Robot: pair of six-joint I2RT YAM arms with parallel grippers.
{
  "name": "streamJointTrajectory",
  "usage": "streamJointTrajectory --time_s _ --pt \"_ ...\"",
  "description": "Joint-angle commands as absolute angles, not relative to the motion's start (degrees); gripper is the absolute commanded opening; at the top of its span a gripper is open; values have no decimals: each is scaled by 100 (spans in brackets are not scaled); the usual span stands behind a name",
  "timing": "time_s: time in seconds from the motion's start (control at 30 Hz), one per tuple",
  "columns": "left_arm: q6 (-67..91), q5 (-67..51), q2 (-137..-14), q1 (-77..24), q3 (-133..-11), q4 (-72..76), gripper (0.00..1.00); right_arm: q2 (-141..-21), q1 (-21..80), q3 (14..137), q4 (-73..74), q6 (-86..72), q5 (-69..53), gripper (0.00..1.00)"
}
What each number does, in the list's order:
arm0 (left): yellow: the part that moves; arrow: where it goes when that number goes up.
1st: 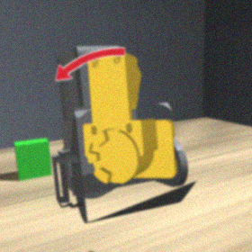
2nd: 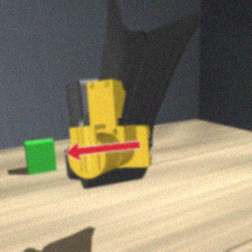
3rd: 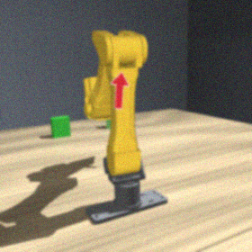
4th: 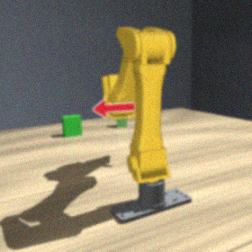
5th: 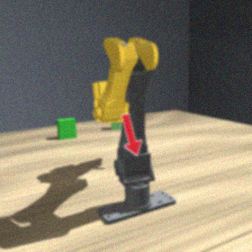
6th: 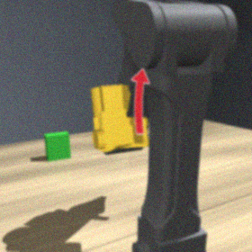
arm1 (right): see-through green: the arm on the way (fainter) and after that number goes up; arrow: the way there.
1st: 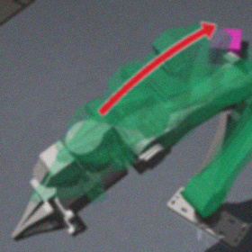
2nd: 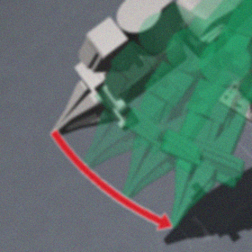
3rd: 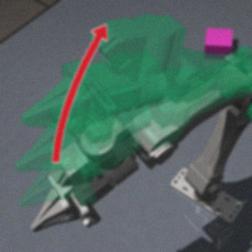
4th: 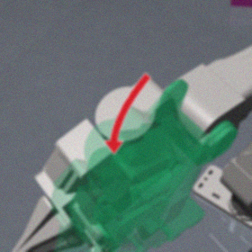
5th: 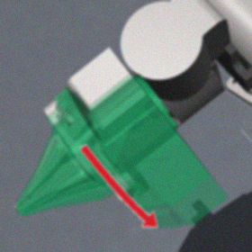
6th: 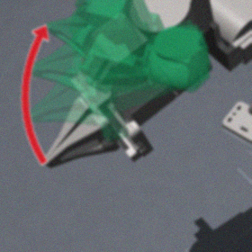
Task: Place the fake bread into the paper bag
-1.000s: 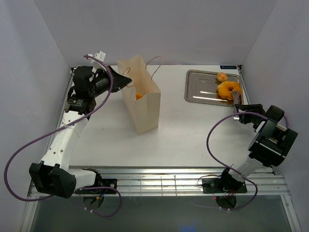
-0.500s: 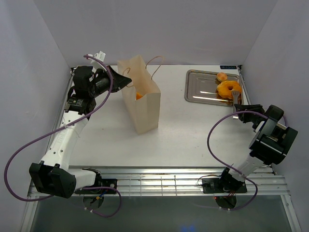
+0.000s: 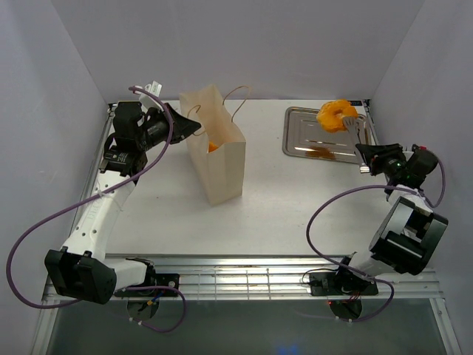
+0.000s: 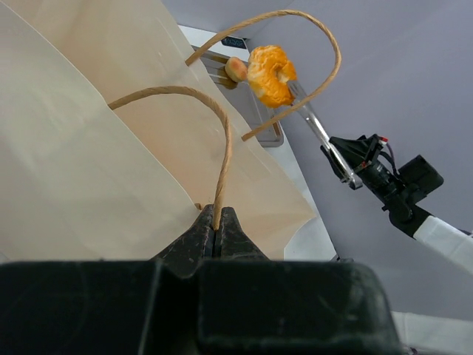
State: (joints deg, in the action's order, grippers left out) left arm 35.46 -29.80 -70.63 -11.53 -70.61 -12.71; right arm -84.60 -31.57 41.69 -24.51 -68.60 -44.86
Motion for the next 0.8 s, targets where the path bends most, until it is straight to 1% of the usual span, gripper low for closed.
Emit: streamJointTrajectory --time_s 0.0,0.17,0.27,0.37,0.47,0.6,0.63,0.67,0.77 --pt "3533 -2883 -6873 -1160 -7022 -1397 0 -7937 -2928 4535 -2883 -7084 -4851 8" --pt "3542 -2830 -6864 -1160 -6996 -1424 0 -7375 -2304 4965 -2664 -7225 -4887 8" --pt "3560 -2795 -6803 -1169 -6979 -1450 0 -7120 -1698 5351 -2549 -7294 -4852 8" --pt "3560 -2769 -6741 -1169 -6978 -1503 0 -6935 -1311 5816 -2426 -7304 -4790 8" --pt "3551 -2698 -6724 -1169 -6970 -1564 0 -6838 -653 6169 -2373 -7400 -4729 8" --pt "3559 -2681 -6724 -1160 -7005 -1608 0 -6759 -45 7072 -1751 -7007 -4484 8" --pt "3560 -2681 -6715 -1160 -7005 -1608 0 -6741 -9 7188 -1471 -6918 -4404 8" --pt "3560 -2681 -6724 -1169 -7014 -1617 0 -6724 287 7276 -1372 -6856 -4342 8" --pt "3568 -2654 -6723 -1160 -7031 -1635 0 -6724 701 7523 -1065 -6680 -4149 8"
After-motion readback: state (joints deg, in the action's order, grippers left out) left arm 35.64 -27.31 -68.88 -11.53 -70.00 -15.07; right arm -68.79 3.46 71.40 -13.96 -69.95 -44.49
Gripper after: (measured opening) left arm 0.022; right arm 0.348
